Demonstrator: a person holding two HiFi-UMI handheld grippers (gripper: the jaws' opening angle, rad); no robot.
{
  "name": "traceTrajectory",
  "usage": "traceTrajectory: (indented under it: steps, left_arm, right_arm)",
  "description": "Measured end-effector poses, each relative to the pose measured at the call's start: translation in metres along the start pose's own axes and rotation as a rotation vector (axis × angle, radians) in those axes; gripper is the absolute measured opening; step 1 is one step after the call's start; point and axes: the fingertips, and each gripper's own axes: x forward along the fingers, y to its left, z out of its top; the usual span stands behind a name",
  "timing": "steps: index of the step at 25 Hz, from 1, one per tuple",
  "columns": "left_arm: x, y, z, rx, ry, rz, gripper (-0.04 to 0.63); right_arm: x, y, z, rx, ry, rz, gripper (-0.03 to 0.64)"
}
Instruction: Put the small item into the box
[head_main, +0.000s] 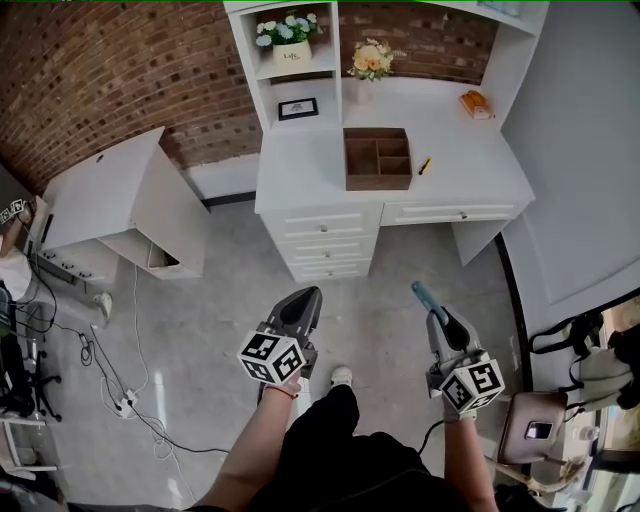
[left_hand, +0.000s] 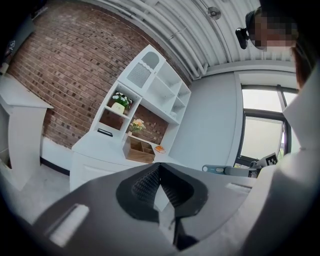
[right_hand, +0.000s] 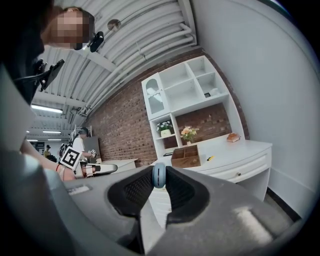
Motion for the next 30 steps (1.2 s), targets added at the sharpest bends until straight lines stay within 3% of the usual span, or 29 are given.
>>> traceTrajectory:
  steps: [17,30]
  left_arm:
    - [0.075,0.049,0.023,-0.013,0.007,-0.055,0.003]
    - [0.123,0.075,0.032,-0.005,0.002,-0.027,0.003]
  right_arm:
    - [0.081,-0.024,0.016,0.027,-0.027,-0.022,0.067]
    - [0.132,-0.067,0.021,0.020,-0.010,-0.023,0.067]
